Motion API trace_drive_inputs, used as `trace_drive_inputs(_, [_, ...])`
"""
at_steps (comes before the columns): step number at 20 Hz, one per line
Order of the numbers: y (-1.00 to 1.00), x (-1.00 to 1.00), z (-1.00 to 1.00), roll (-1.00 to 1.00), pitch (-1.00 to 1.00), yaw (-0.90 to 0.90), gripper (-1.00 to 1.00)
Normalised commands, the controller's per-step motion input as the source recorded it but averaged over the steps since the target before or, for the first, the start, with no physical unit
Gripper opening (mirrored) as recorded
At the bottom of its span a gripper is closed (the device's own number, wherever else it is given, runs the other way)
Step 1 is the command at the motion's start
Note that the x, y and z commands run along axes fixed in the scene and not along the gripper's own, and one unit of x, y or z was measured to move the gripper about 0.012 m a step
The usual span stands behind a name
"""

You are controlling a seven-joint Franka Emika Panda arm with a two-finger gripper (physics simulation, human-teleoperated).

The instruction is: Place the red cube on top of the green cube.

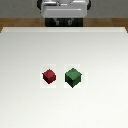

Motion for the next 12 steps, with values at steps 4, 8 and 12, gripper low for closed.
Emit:
trace_drive_inputs(4, [0.00,0.00,0.00,0.00,0.00,0.00,1.00])
trace_drive_inputs(8, [0.00,0.00,0.00,0.00,0.00,0.00,1.00])
trace_drive_inputs(12, [-0.50,0.00,0.00,0.00,0.00,0.00,1.00])
